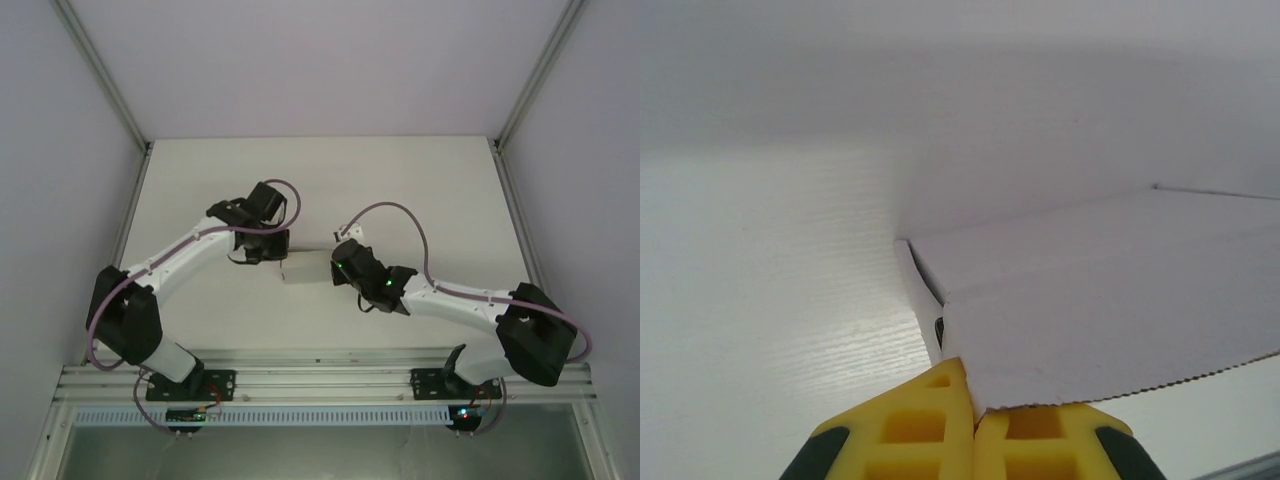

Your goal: Assemble paper box

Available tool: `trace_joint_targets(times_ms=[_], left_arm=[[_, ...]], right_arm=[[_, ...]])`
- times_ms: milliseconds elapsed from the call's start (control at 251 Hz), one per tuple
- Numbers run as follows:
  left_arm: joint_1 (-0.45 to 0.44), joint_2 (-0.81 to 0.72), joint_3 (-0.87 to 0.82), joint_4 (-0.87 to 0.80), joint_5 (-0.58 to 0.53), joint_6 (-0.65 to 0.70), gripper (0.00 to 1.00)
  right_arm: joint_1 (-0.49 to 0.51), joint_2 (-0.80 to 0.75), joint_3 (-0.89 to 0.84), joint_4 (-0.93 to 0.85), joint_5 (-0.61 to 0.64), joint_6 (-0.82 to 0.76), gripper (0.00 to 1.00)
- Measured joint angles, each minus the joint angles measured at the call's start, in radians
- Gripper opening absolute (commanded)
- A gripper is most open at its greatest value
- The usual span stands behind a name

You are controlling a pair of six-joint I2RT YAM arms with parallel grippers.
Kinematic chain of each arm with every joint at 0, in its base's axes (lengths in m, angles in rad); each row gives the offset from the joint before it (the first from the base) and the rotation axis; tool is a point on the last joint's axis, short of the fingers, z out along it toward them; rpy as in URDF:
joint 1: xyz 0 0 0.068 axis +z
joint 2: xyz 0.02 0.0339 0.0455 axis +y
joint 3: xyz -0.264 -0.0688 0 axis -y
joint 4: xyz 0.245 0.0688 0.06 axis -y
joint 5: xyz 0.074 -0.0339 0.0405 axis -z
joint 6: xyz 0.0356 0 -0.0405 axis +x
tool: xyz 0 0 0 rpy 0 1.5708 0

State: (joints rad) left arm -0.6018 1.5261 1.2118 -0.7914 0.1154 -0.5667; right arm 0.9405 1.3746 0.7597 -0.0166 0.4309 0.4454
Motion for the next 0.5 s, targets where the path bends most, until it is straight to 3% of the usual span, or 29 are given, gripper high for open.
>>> trace_joint_targets(times_ms=[287, 503], left_arm=[[0.032, 0.027, 0.048, -0.070, 0.065, 0.008, 0.03], [0.028, 0.031, 0.038, -0.057, 0.050, 0.043, 0.03]], right_arm=[[0.000, 0.000, -0.002, 0.002, -0.001, 0.003, 0.00], [0.000, 0.000, -0.010, 0.018, -0.003, 0.003, 0.00]])
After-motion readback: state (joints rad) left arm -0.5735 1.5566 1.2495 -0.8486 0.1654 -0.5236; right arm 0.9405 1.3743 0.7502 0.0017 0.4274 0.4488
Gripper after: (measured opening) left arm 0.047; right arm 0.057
